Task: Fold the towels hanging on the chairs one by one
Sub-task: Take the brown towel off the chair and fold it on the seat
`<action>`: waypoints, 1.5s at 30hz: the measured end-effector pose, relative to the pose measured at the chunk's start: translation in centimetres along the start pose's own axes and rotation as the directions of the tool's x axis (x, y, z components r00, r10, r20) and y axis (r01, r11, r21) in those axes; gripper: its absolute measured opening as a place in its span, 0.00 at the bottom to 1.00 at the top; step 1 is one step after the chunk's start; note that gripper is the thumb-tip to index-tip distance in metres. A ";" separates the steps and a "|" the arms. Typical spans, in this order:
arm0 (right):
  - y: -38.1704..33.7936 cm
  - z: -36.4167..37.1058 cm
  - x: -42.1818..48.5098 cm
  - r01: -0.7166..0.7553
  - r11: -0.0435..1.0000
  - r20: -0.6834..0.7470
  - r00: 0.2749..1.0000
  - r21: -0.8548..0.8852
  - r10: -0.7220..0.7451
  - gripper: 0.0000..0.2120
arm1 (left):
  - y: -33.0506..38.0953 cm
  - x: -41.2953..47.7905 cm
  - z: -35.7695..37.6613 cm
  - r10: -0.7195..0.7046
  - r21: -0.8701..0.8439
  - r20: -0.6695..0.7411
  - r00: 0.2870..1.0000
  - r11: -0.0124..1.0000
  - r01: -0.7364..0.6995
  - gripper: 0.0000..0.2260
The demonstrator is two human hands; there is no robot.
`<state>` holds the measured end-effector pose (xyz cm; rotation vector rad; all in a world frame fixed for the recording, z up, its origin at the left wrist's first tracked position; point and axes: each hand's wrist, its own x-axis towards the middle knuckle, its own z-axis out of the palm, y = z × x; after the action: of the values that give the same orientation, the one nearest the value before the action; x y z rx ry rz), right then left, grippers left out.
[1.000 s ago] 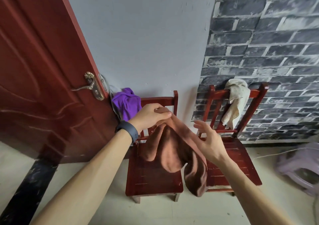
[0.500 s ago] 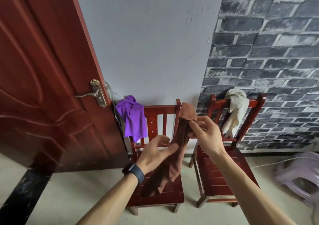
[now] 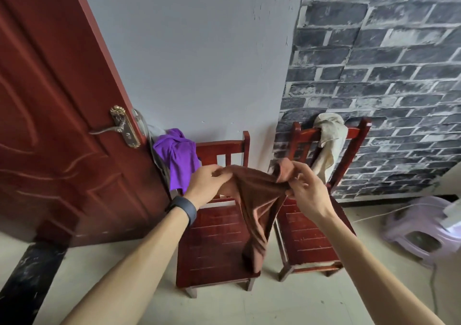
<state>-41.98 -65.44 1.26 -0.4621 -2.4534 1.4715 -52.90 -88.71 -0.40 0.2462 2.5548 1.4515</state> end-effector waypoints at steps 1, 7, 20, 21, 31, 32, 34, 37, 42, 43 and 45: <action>-0.1 0.4 -0.3 0.009 1.000 0.047 0.999 -0.010 -0.009 0.18 | 1.6 0.2 0.1 0.035 -0.048 0.042 0.999 0.998 -0.033 0.04; -2.3 2.4 -0.3 0.071 0.997 0.070 0.995 -0.013 -0.070 0.08 | 7.6 -0.3 1.5 0.145 -0.271 0.311 0.939 0.961 -0.059 0.08; -7.7 -3.3 5.3 -0.276 0.584 0.146 0.954 0.763 0.261 0.07 | 0.9 -3.3 9.0 0.055 0.056 0.333 0.941 0.995 -0.078 0.22; -7.3 -3.6 6.0 -0.261 0.544 0.126 0.954 0.797 0.274 0.09 | 1.5 -2.9 9.4 0.066 0.074 0.280 0.958 0.993 -0.090 0.19; 5.5 1.5 -1.5 -0.470 0.856 0.254 0.873 0.214 0.416 0.19 | 3.2 0.5 10.4 -0.128 0.073 0.481 0.867 0.992 0.106 0.29; 6.3 1.8 -1.6 -0.457 0.857 0.203 0.886 0.240 0.416 0.19 | 2.9 0.4 10.3 -0.171 0.068 0.537 0.826 0.985 0.160 0.33; 7.7 2.0 -1.4 -0.428 0.892 0.092 0.904 0.148 0.418 0.21 | 2.2 0.4 10.4 -0.185 0.107 0.576 0.796 0.983 0.150 0.34; 8.8 1.6 -1.1 -0.431 0.899 0.019 0.902 0.074 0.431 0.14 | 1.2 0.0 10.2 -0.121 0.146 0.535 0.836 0.988 0.050 0.32; 9.8 0.5 0.0 -0.349 0.931 -0.007 0.937 -0.106 0.350 0.07 | -0.7 0.5 9.2 -0.114 0.130 0.476 0.872 0.990 0.058 0.37; 10.0 0.3 0.3 -0.371 0.924 -0.033 0.929 -0.090 0.369 0.08 | -1.3 0.8 8.8 -0.131 0.098 0.467 0.874 0.990 0.097 0.39; 10.6 -0.2 1.2 -0.460 0.888 -0.121 0.881 0.008 0.457 0.13 | -2.7 1.3 7.9 -0.148 -0.003 0.410 0.900 0.987 0.163 0.34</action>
<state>-41.50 -60.14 -7.95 -1.1698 -2.3658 1.5222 -52.29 -83.21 -6.85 0.2970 2.1553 1.2350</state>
